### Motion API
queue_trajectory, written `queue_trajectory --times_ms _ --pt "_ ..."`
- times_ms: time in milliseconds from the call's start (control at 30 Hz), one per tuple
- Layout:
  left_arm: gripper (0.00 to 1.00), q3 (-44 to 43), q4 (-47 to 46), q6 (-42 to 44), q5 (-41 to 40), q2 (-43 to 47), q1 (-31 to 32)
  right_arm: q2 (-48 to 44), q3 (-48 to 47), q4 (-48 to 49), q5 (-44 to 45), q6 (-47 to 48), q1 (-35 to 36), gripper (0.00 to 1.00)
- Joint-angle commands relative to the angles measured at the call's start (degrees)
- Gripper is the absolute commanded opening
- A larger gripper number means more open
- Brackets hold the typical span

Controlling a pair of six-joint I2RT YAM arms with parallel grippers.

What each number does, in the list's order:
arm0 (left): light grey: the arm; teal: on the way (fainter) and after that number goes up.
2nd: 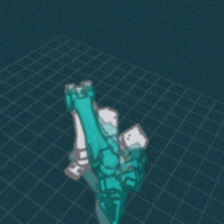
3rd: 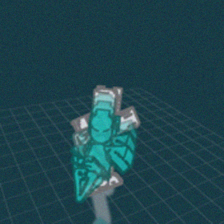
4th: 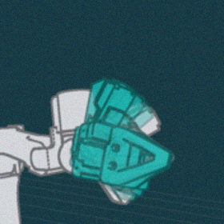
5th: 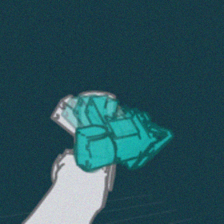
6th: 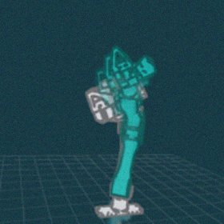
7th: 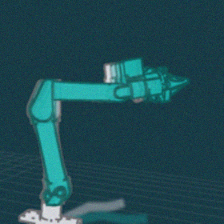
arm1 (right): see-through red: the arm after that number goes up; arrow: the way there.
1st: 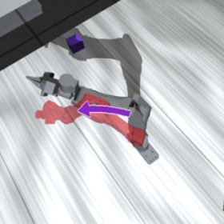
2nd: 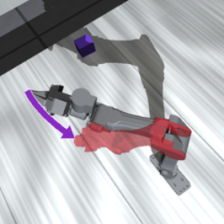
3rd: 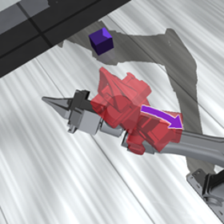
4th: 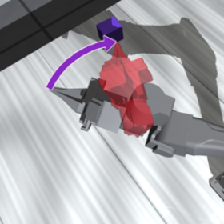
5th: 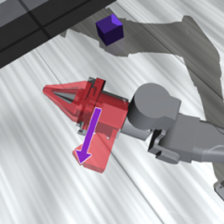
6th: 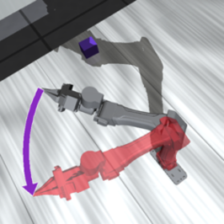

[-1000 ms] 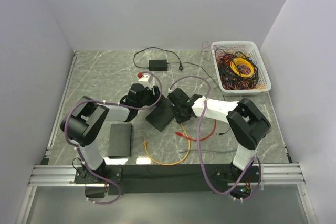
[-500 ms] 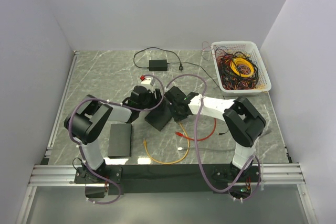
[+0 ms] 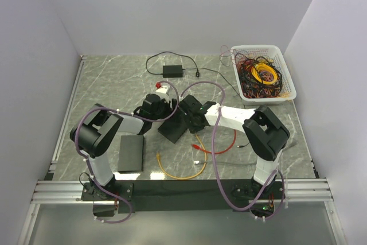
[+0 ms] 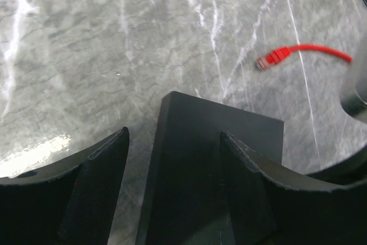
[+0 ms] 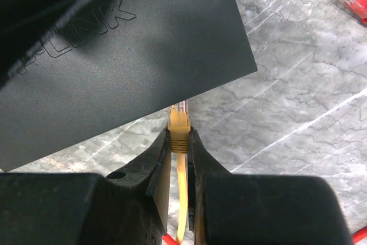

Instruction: Insert the plug into the switch port

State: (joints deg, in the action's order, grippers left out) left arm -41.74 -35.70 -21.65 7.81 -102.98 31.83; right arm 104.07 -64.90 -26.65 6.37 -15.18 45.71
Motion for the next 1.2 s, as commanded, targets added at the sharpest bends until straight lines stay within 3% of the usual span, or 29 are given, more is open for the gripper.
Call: queue_trajectory --times_ms 0,300,567,967,1167 --pt "0.71 0.25 -2.0 4.86 5.09 -0.2 0.42 -1.15 -2.24 0.82 0.04 1.12 1.39 0.0" --pt "0.7 1.13 -2.44 11.1 15.91 -0.73 0.77 -5.81 -1.45 2.48 2.42 5.94 2.63 0.0" --pt "0.67 1.57 -4.37 11.1 19.6 -2.31 0.77 -4.32 0.13 4.51 4.96 8.15 2.71 0.0" --pt "0.67 5.43 -10.61 13.74 22.24 -1.0 1.03 -1.59 -0.48 3.37 -0.66 9.9 3.06 0.0" --pt "0.66 4.74 -8.86 15.23 19.62 -1.26 3.14 0.07 -2.76 2.66 0.31 9.12 3.15 0.0"
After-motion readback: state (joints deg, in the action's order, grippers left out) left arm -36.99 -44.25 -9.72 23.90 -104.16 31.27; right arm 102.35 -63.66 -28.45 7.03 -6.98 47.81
